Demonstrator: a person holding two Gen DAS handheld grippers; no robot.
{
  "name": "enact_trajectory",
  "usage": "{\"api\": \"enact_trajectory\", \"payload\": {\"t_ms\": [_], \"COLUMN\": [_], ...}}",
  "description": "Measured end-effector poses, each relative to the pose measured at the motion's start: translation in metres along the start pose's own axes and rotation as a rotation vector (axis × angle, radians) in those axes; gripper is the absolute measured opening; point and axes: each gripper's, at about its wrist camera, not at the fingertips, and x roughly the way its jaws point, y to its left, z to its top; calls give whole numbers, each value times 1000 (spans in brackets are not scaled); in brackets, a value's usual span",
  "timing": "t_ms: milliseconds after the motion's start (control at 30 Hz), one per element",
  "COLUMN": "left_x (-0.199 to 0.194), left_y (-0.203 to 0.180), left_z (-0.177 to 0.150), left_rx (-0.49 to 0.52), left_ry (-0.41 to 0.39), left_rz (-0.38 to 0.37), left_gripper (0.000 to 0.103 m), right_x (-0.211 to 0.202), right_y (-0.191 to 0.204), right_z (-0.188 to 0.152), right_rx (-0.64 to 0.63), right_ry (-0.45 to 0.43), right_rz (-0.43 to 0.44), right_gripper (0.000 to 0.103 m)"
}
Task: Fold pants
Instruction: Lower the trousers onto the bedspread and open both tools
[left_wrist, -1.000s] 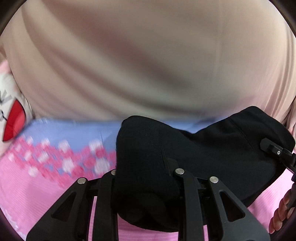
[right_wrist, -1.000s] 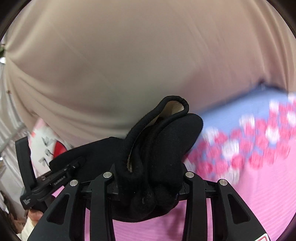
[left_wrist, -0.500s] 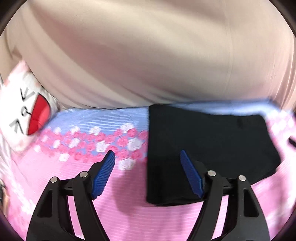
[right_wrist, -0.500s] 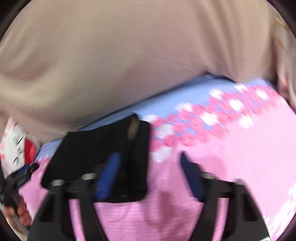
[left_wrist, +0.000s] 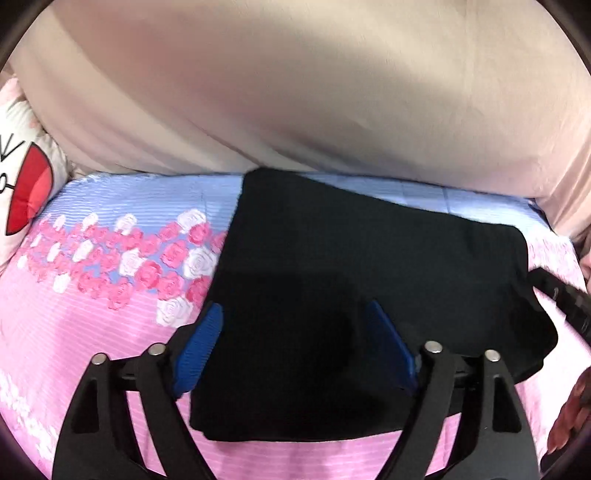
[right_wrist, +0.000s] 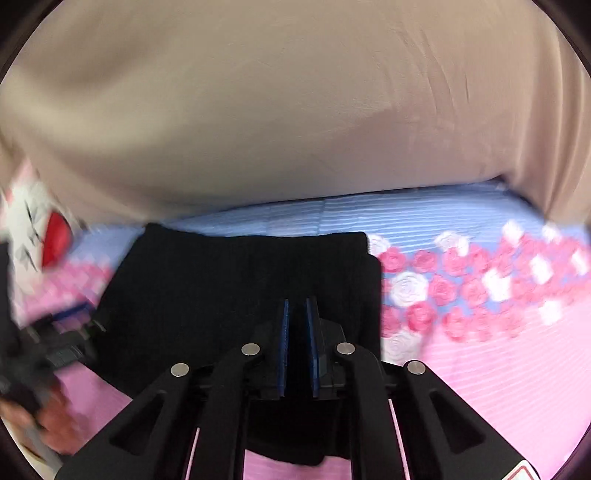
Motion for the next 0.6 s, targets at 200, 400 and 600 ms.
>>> {"api": "enact_trajectory", "payload": {"t_ms": [200,400,600], "left_x": [0,-16,9], "left_y": [12,48,48], "left_z": [-3,-22,-30], "left_rx": [21,-79,-167], "left_ry": [27,84,156], "left_rz": [38,-99,-146], "left_gripper": [81,96,90], "right_x": [-12,-39,-6], "right_y": [-9,-30,-24], "right_z": [-11,-55,-48], "right_rx": [49,86,122], "right_ry": [36,103,145], "right_rz": [-23,17,48], "right_gripper": [20,63,49]}}
